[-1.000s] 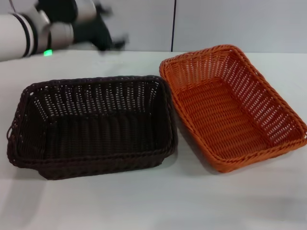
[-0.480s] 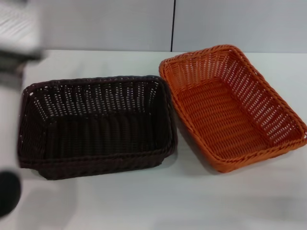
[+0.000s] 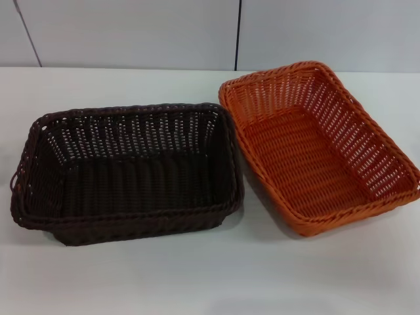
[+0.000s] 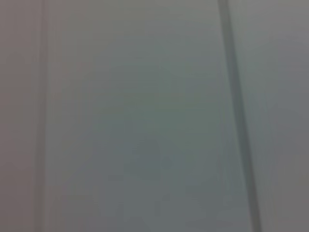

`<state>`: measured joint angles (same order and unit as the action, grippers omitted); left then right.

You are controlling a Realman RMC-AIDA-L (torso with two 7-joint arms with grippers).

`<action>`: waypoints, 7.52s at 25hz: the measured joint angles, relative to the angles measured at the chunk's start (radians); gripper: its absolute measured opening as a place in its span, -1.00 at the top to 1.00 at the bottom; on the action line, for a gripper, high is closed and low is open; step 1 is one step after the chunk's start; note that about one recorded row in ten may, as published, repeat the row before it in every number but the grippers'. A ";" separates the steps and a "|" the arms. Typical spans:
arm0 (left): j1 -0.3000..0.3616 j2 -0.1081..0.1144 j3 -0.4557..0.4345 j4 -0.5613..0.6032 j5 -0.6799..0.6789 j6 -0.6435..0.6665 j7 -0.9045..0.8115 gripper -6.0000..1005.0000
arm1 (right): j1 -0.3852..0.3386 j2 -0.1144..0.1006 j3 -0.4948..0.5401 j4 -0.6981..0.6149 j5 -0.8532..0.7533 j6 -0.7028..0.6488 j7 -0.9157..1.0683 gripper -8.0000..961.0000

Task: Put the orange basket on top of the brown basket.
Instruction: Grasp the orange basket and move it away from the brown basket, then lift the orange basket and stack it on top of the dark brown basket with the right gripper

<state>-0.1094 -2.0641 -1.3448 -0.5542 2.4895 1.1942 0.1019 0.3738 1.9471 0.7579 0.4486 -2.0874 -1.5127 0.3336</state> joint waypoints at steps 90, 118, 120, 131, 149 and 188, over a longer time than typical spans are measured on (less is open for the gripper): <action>-0.142 0.000 -0.167 0.349 0.005 -0.140 -0.112 -0.56 | 0.307 0.104 0.955 1.299 -0.450 3.304 -0.897 -0.73; -0.150 0.004 -0.217 0.351 0.005 -0.240 -0.109 -0.56 | 0.215 0.118 0.775 1.215 -0.640 3.320 -0.885 -0.68; -0.150 0.005 -0.217 0.352 0.005 -0.243 -0.110 -0.56 | 0.215 0.121 0.774 1.185 -0.647 3.296 -0.893 -0.67; -0.149 0.006 -0.221 0.361 0.005 -0.244 -0.110 -0.55 | 0.230 0.127 0.733 1.081 -0.702 3.172 -0.895 -0.44; -0.149 0.004 -0.244 0.372 0.005 -0.252 -0.108 -0.55 | 0.274 0.127 0.757 1.270 -0.721 3.151 -0.786 0.36; -0.156 -0.008 -0.240 0.372 0.004 -0.383 -0.149 -0.54 | 0.389 0.120 0.327 1.391 -0.756 3.047 -1.757 0.55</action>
<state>-0.2658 -2.0723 -1.5847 -0.1826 2.4939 0.8110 -0.0469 0.7628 2.0673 1.0854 1.8394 -2.8429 1.5347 -1.4237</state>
